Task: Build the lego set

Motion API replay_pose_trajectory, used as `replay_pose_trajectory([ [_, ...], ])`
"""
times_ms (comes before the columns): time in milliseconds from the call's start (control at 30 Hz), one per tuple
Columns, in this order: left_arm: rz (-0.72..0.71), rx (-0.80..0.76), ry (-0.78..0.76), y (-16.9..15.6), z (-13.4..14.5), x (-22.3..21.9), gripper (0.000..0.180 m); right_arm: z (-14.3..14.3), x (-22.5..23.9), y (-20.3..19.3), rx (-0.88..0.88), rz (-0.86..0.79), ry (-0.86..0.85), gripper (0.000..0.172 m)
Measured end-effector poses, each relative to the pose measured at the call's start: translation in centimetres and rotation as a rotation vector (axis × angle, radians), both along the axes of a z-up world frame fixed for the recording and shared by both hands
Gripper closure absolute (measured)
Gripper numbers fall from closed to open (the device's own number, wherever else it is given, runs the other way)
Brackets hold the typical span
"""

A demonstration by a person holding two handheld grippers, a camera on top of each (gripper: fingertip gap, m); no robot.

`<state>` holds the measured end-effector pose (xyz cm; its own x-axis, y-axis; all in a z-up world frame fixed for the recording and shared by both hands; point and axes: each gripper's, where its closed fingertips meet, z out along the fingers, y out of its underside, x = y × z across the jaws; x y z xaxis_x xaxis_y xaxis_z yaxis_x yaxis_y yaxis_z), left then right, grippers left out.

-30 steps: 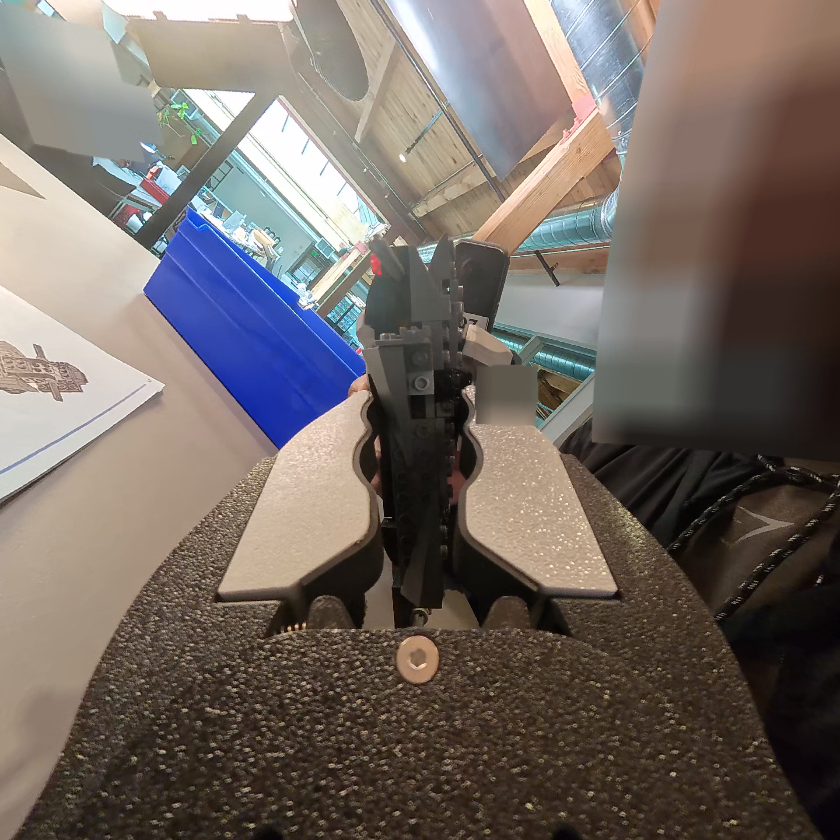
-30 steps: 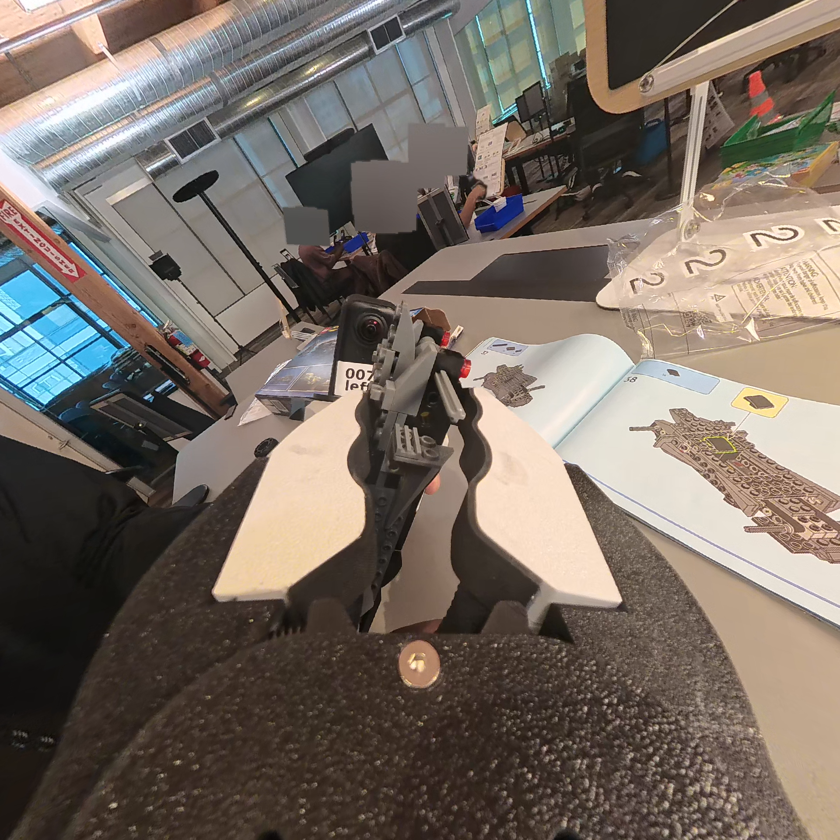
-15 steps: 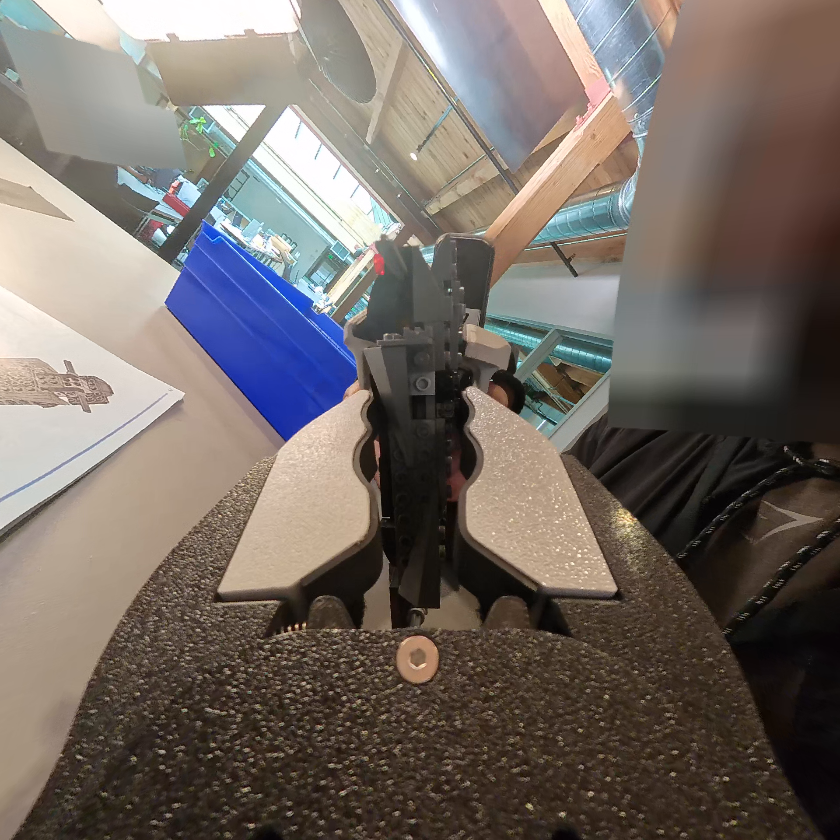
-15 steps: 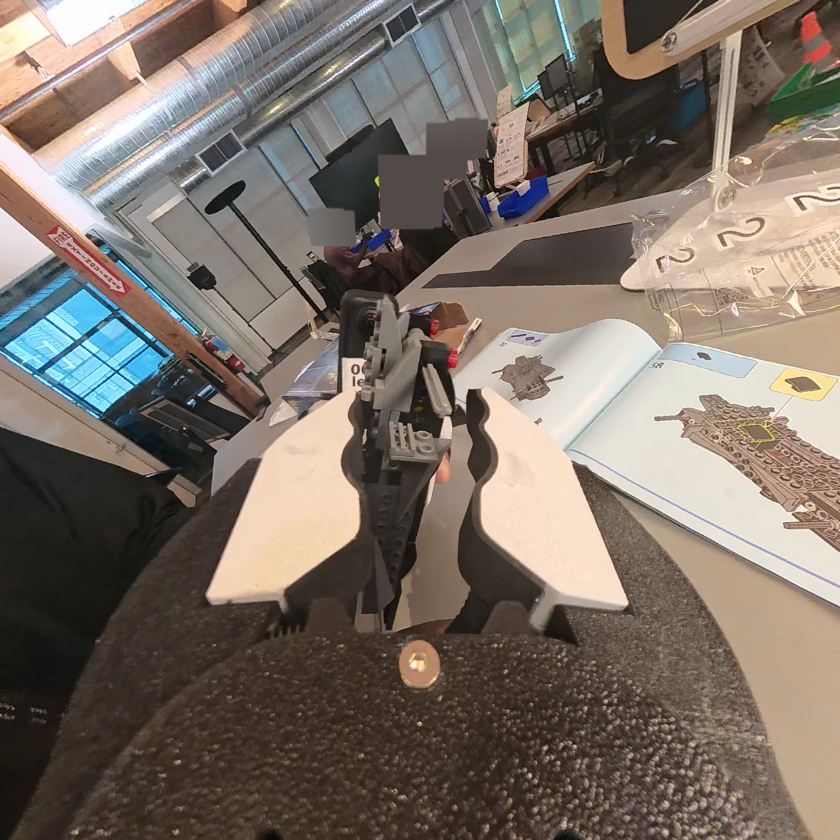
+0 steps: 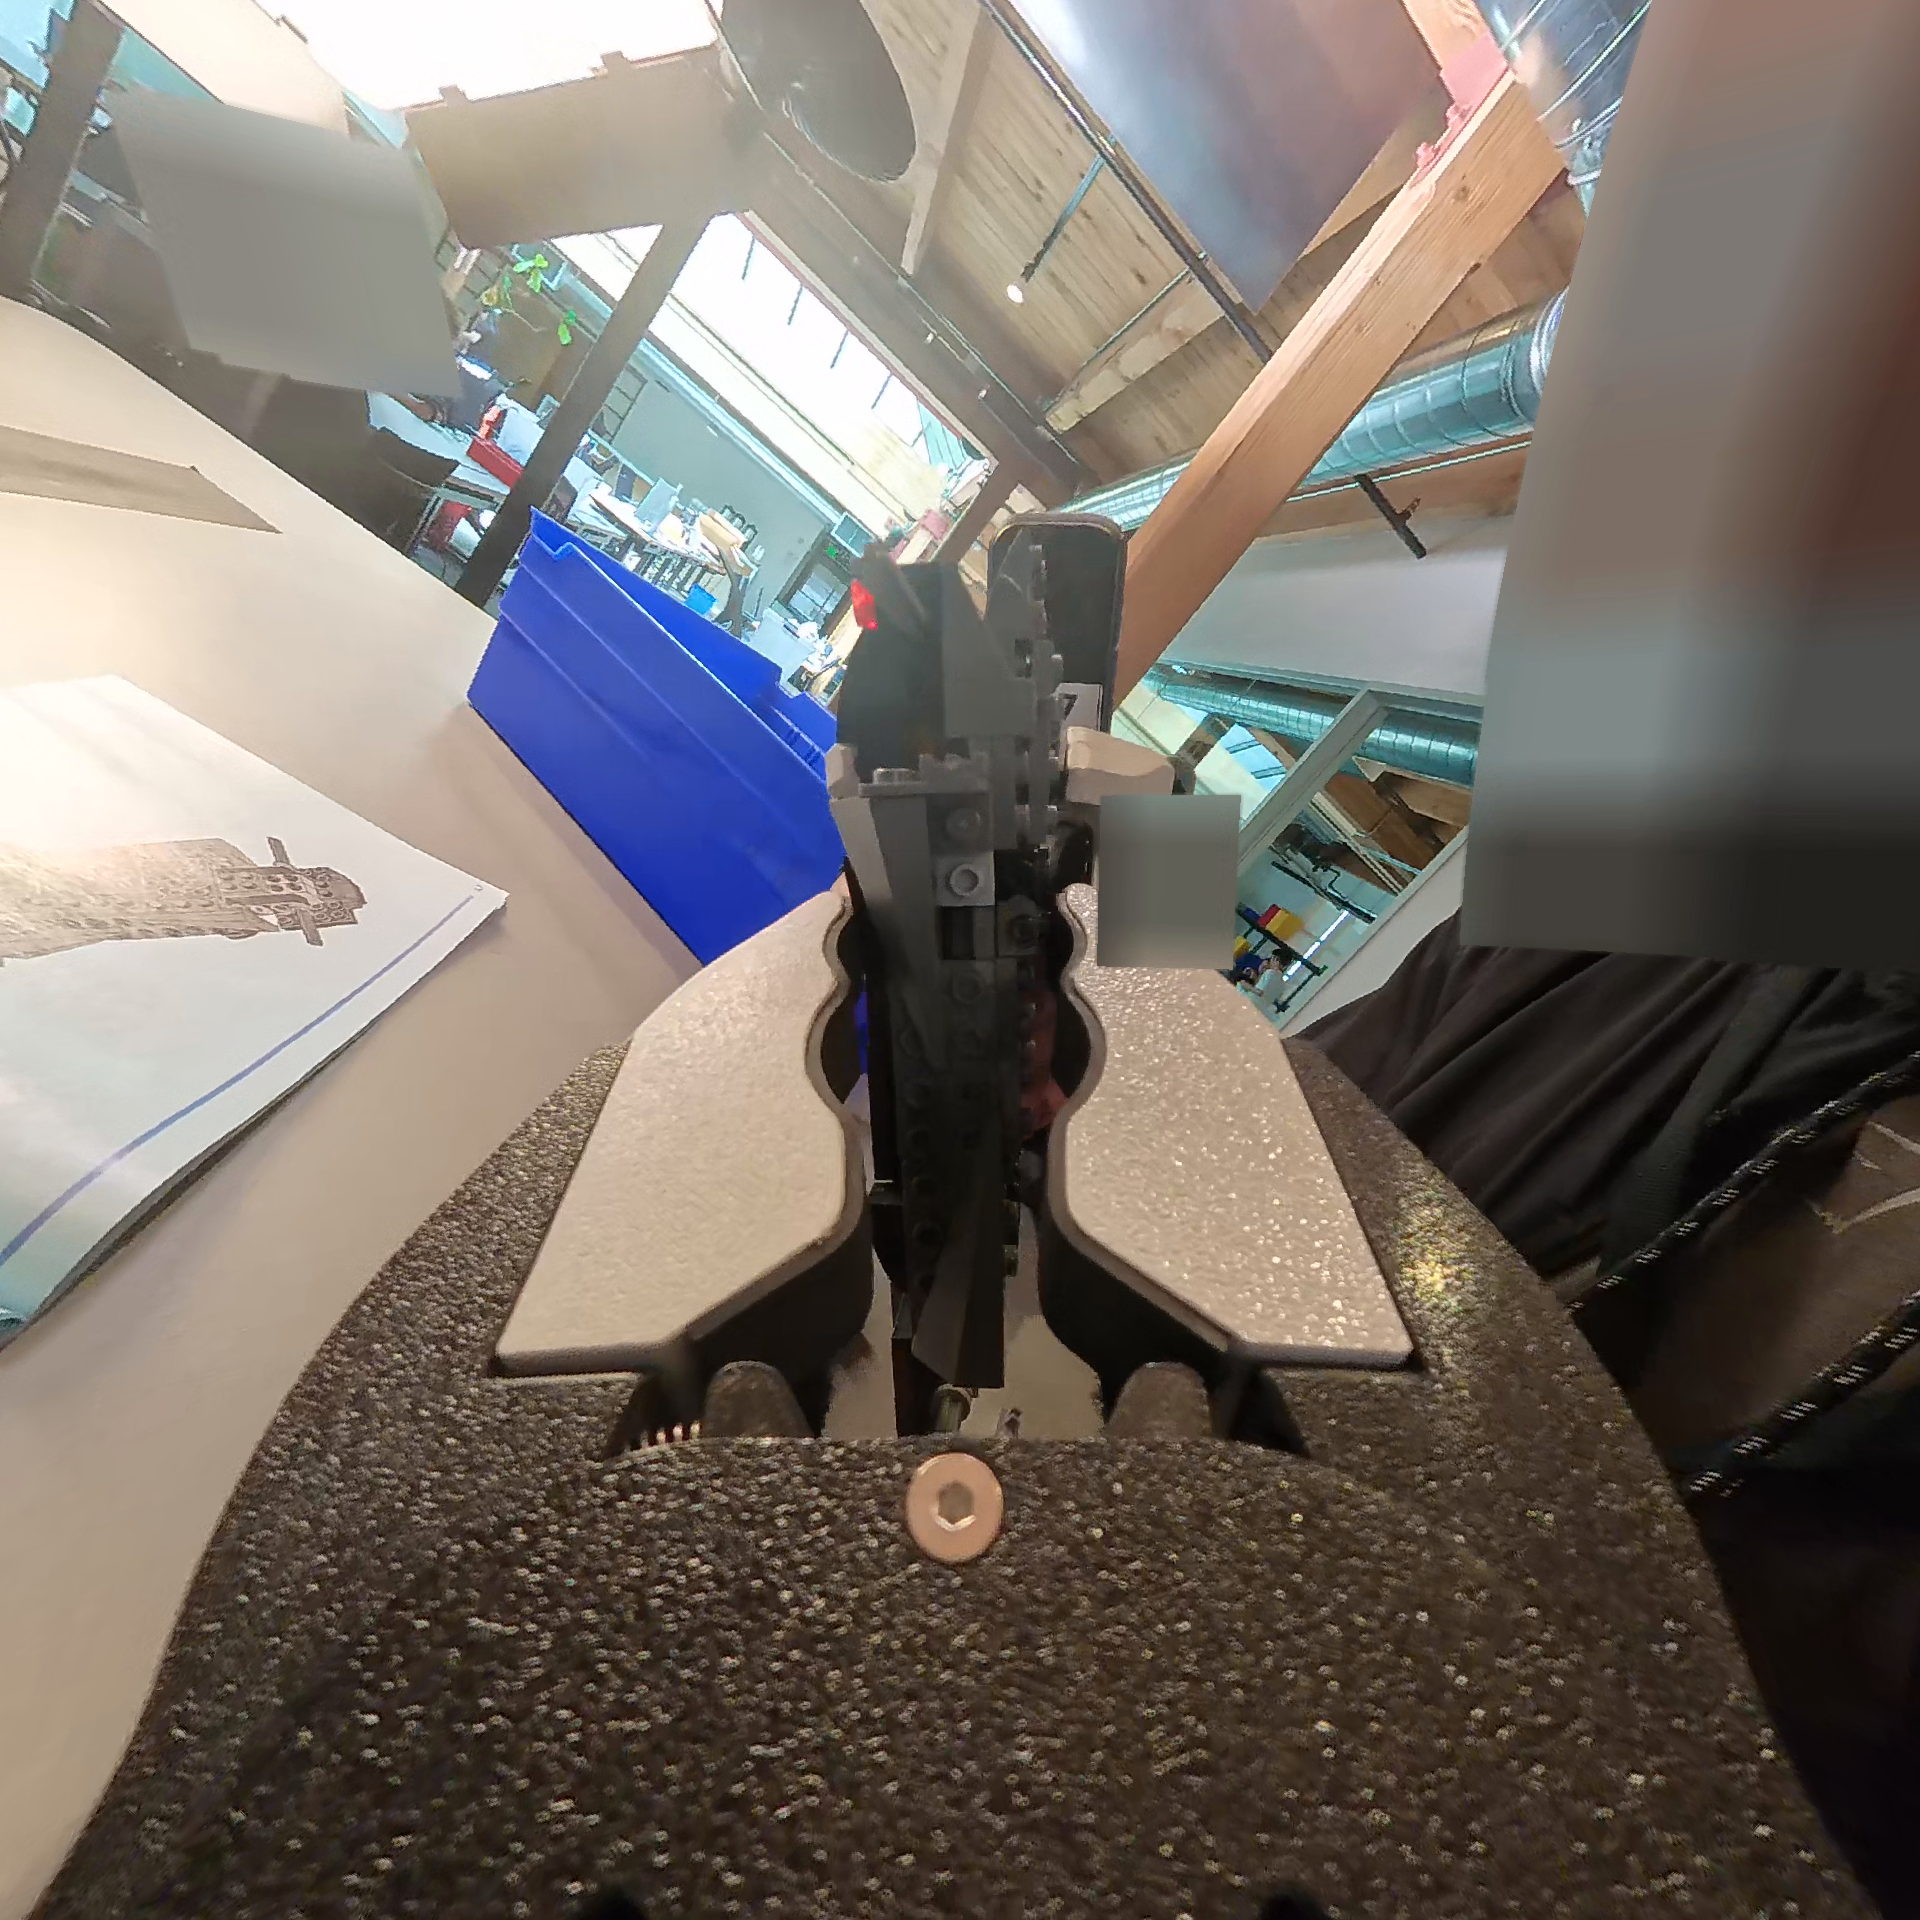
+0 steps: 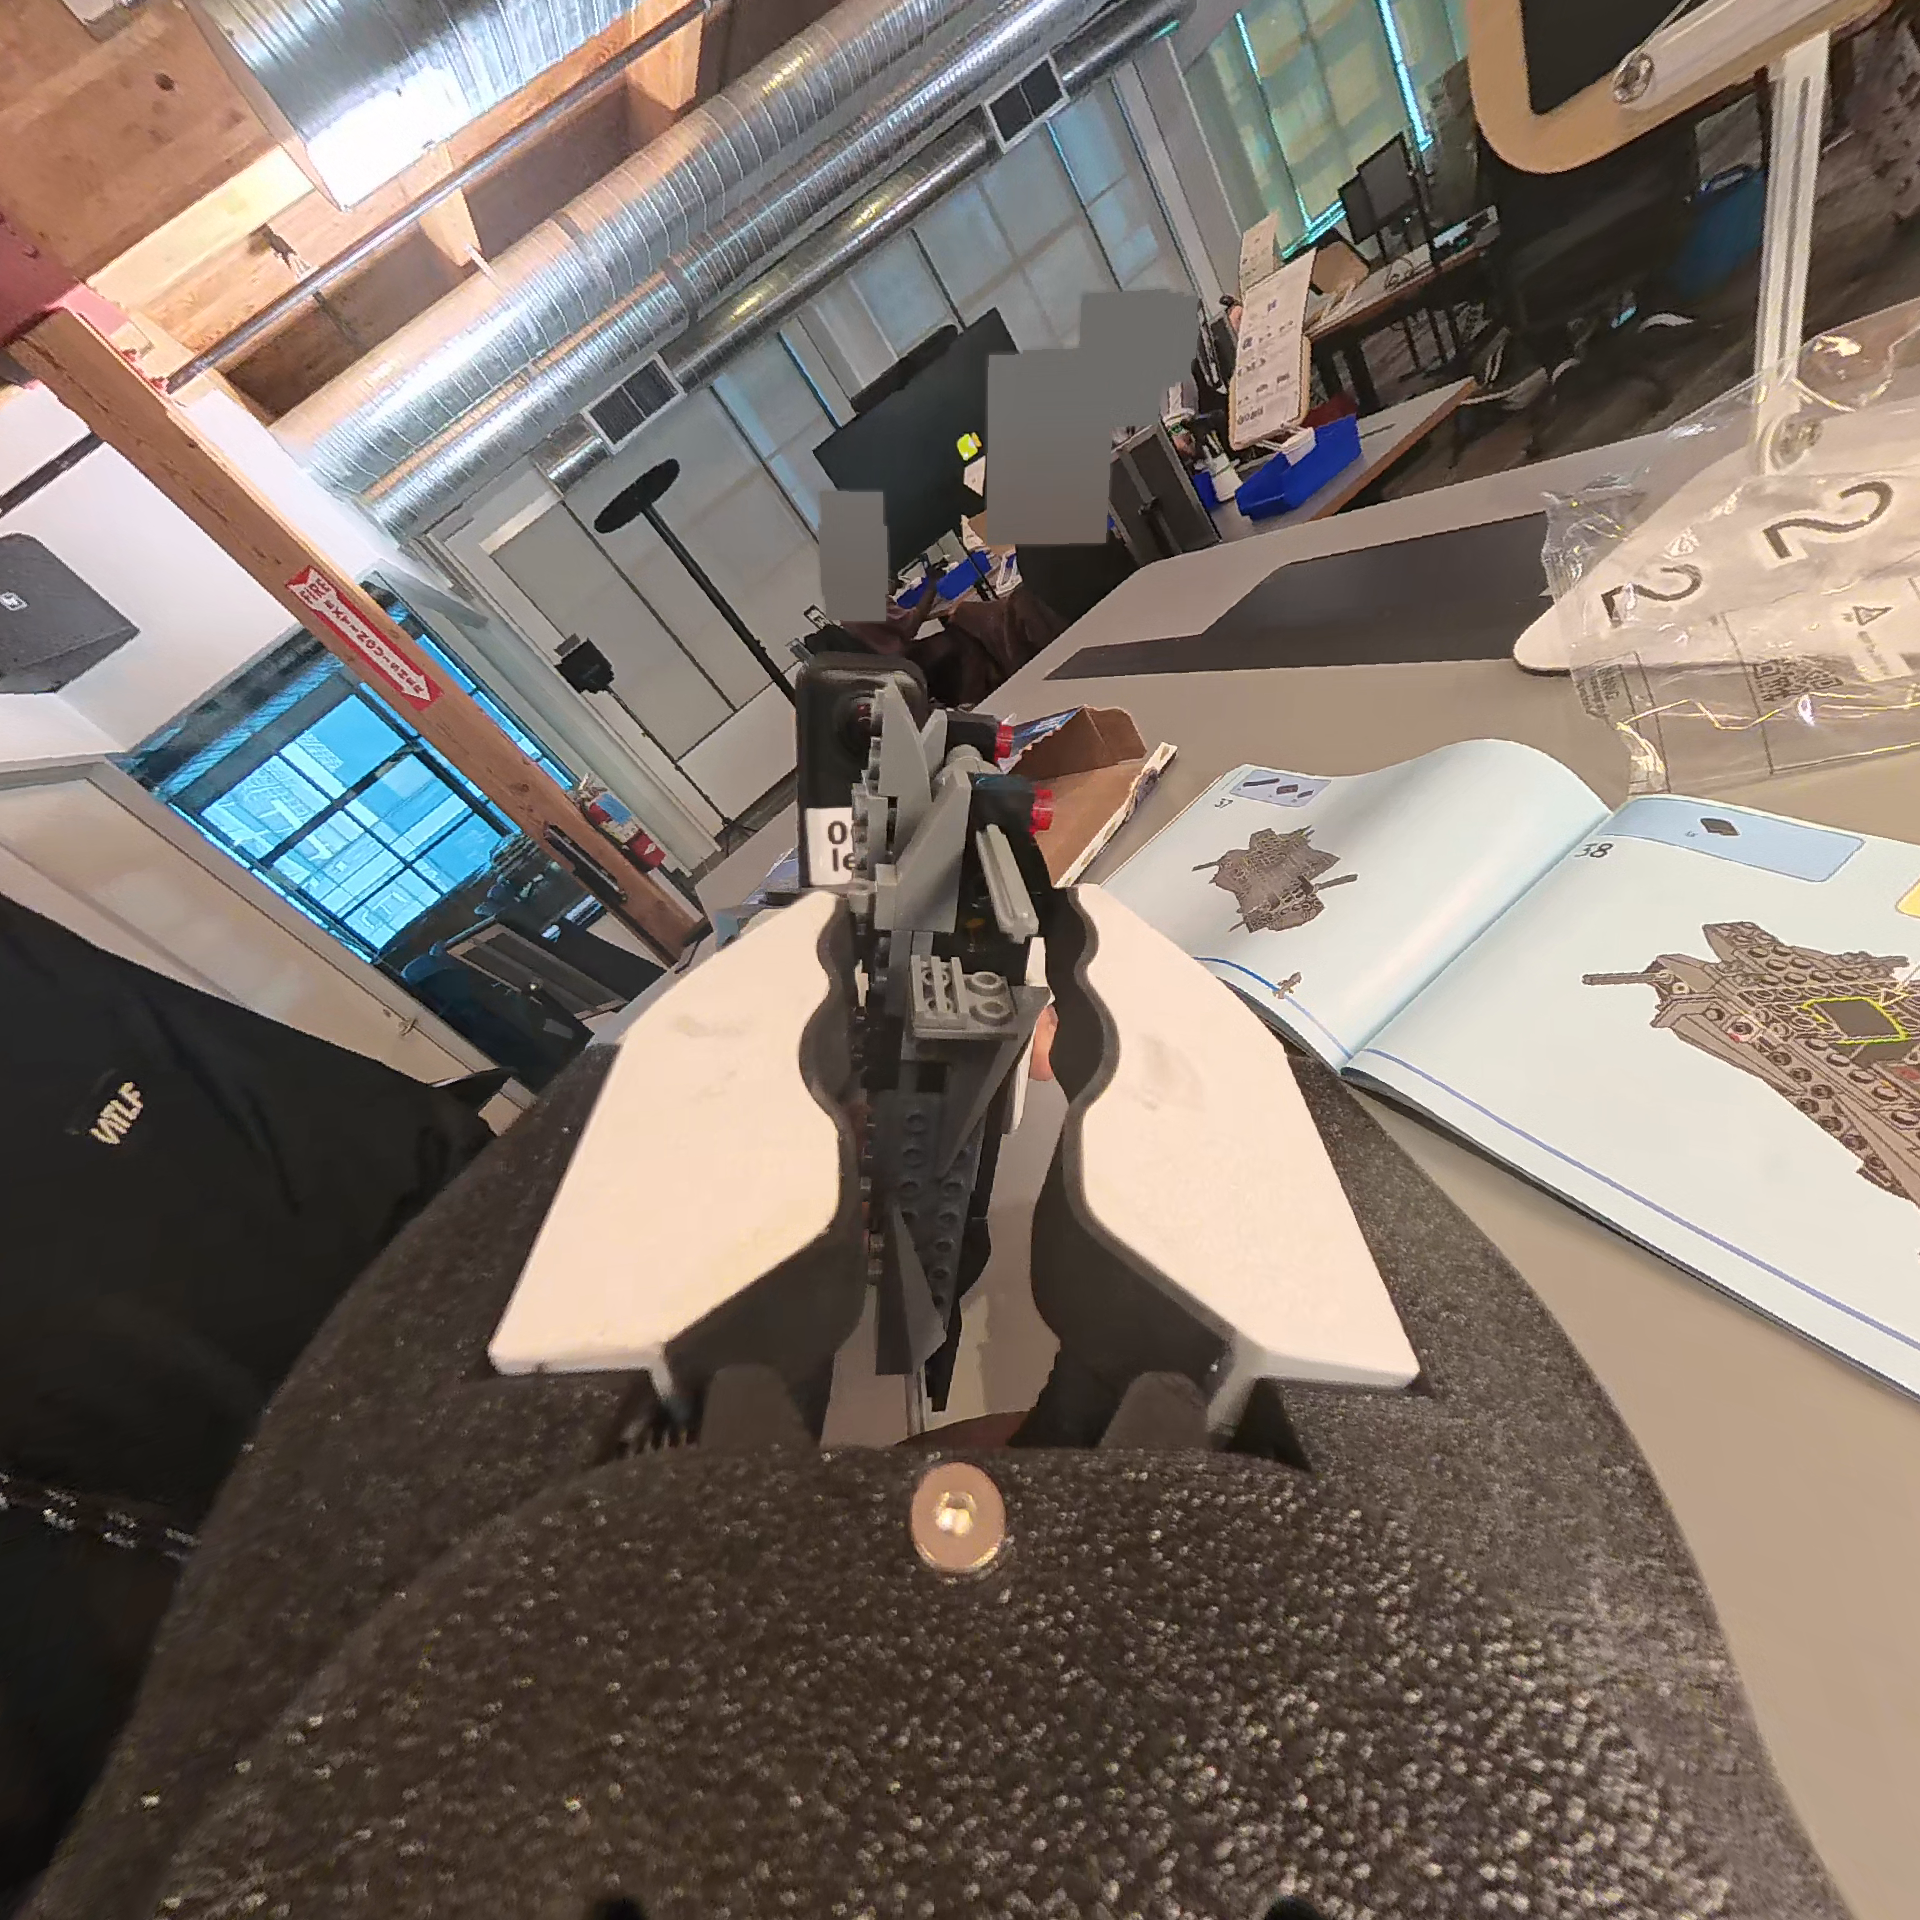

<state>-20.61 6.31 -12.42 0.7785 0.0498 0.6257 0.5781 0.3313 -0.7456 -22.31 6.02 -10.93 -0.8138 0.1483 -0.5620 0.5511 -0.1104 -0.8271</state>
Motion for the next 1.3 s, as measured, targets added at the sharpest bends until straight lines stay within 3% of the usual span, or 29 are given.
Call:
replay_pose_trajectory([
  [267,0.006,0.019,-0.01,-0.7,0.6,-0.1,0.131,-0.4,0.2,-0.3,0.025,0.001,0.023,0.136],
  [500,0.063,-0.028,-0.021,-1.6,0.5,-0.7,0.143,-0.7,0.6,-0.7,0.037,0.027,0.037,0.136],
  [733,0.036,-0.148,-0.024,-1.5,-0.3,-0.2,0.142,-0.9,0.8,-1.0,0.047,0.054,0.062,0.136],
  [900,0.053,-0.131,-0.026,-1.6,-0.2,-0.3,0.142,-1.0,0.8,-1.1,0.029,0.072,0.047,0.136],
  [1133,0.038,-0.152,0.027,-1.8,0.2,0.3,0.143,-1.0,1.6,-1.1,0.01,0.146,0.058,0.136],
  [1300,0.015,-0.256,0.102,-1.7,-0.2,1.1,0.144,-0.9,2.2,-1.1,0.002,0.202,0.071,0.136],
])
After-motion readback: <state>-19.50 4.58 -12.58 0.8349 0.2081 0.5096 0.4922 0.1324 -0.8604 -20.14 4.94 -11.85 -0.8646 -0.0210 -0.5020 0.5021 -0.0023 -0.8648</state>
